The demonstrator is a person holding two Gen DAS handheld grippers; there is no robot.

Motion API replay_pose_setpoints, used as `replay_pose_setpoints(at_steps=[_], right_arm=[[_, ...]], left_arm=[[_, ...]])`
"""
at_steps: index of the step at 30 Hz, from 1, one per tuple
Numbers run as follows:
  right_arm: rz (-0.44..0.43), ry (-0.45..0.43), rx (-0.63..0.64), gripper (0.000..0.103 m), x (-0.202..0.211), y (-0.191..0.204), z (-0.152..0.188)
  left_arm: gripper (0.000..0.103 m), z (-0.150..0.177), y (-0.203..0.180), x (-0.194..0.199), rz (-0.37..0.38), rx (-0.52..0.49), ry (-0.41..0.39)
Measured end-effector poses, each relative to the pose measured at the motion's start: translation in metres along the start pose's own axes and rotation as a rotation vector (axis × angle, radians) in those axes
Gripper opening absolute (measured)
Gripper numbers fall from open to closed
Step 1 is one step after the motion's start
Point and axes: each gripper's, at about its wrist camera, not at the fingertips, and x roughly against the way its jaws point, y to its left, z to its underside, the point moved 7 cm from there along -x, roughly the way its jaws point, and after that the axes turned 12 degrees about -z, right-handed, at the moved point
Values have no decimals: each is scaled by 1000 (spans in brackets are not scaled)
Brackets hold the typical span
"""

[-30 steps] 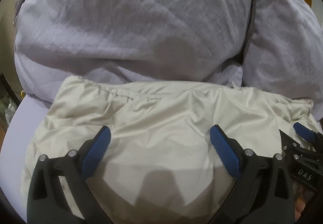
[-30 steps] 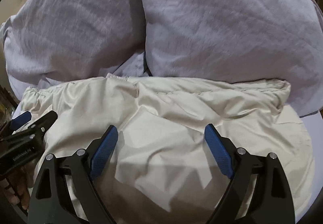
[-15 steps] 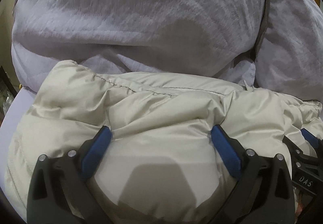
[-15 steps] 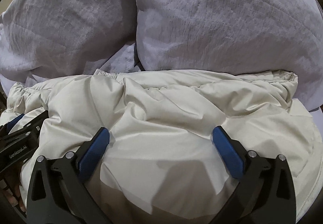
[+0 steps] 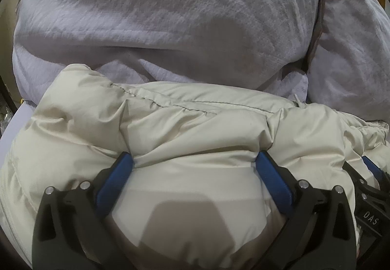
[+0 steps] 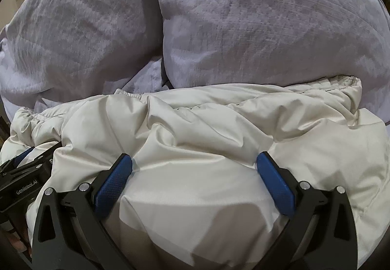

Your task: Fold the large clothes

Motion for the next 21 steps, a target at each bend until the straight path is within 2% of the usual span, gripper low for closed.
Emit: replay_pose_setpoints(at_steps=[5,21], right_arm=[[1,-5,-6,102,12,-3,2],[1,-5,-5,102,10,-2,0]], left_arm=[[101,3,-2,5,0,2,-4],[101,1,-3,6,-3,-1,-1]])
